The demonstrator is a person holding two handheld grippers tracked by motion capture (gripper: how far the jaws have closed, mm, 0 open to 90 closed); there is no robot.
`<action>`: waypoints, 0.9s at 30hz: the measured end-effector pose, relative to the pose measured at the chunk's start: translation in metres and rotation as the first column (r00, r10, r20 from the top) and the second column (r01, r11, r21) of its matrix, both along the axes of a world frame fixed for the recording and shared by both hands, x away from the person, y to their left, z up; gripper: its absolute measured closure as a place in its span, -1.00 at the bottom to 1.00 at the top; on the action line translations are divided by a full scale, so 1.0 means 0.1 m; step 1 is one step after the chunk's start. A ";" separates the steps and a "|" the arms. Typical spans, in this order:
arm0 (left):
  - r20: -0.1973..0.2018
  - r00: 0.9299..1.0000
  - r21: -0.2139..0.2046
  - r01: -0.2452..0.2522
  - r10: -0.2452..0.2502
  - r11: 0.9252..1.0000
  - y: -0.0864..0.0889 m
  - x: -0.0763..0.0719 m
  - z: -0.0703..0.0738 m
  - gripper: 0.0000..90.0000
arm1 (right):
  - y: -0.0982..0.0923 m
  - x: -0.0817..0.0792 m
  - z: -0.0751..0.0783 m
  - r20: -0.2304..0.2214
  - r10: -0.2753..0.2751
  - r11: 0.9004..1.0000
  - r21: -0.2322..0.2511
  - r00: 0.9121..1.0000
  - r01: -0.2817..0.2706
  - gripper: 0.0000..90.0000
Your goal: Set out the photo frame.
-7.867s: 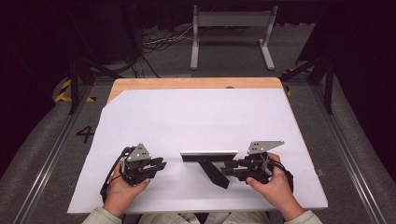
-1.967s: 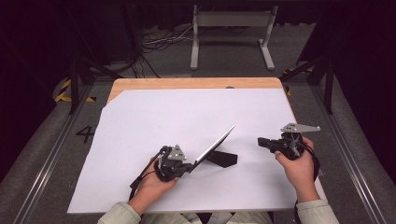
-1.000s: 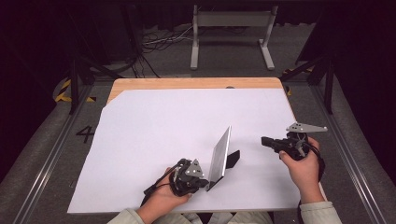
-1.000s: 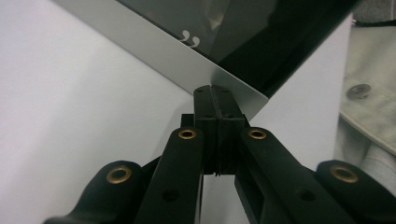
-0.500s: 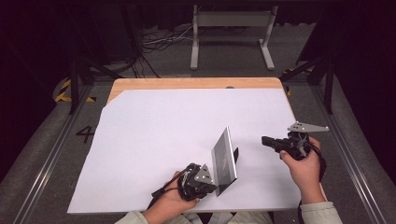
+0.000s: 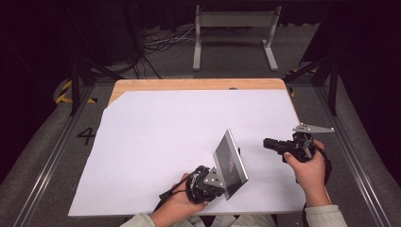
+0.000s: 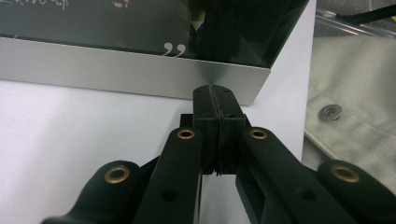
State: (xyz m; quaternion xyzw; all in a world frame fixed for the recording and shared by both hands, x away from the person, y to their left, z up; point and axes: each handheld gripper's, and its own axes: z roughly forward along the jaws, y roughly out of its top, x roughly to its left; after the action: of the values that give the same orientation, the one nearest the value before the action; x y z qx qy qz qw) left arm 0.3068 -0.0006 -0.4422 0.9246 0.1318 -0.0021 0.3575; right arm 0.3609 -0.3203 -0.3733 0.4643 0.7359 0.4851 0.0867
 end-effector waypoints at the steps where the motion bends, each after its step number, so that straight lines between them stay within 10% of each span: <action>1: -0.001 1.000 0.001 -0.002 0.002 1.000 0.01 0.00 0.01 0.98 | 0.00 0.00 0.00 -0.007 0.000 1.000 0.008 1.000 0.000 0.76; 15: 0.021 0.994 -0.082 -0.102 0.104 0.991 0.38 0.16 0.24 0.87 | 0.06 -0.05 0.12 0.019 0.003 1.000 -0.018 1.000 -0.002 0.37; 27: 0.031 0.975 -0.171 -0.214 0.222 0.962 0.79 0.32 0.46 0.68 | 0.10 -0.10 0.21 -0.034 0.018 1.000 -0.013 0.999 -0.019 0.39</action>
State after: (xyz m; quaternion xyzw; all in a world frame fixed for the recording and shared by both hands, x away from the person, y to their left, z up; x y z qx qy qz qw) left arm 0.3383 0.0785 -0.3960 0.8709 0.2231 0.0493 0.4350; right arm 0.3513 -0.3107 -0.3525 0.4651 0.7447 0.4731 0.0727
